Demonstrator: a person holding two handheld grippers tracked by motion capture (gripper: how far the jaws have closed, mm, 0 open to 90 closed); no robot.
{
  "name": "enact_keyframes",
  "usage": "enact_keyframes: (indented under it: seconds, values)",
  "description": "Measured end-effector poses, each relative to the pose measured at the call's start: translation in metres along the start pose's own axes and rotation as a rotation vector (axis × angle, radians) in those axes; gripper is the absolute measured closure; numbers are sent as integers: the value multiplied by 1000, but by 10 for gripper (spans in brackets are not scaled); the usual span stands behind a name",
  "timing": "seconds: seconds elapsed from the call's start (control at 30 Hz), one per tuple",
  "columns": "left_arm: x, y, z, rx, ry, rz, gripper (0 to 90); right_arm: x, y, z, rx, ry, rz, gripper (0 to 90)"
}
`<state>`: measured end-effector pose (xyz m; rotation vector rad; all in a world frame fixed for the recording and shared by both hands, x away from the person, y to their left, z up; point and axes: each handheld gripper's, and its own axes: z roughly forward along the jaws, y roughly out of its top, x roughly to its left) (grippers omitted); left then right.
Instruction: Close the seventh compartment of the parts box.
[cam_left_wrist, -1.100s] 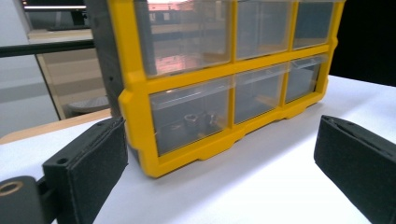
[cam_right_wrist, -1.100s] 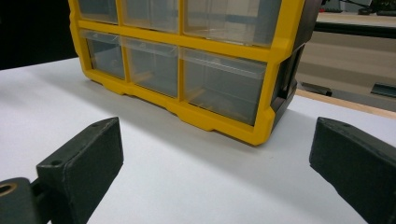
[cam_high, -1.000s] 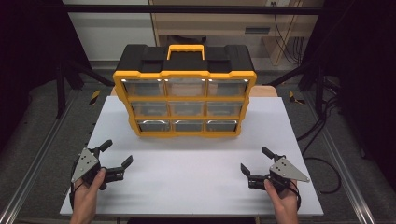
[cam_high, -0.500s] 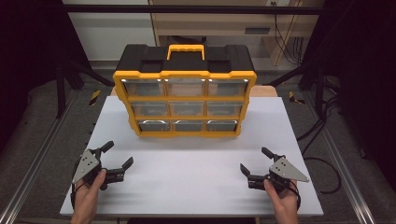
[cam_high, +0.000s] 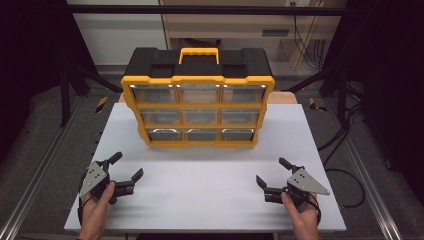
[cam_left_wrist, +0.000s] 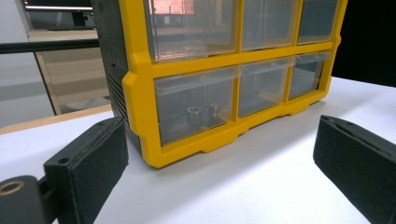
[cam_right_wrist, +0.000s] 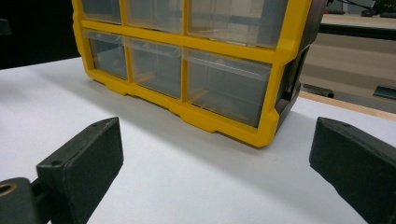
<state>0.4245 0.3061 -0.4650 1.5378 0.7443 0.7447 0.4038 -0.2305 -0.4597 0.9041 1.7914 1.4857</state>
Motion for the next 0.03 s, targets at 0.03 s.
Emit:
enact_keyframes:
  seconds: [0.03]
  values:
    - [0,0,0,-1,2,0,29,-1,0,0,5,-2,-1,32]
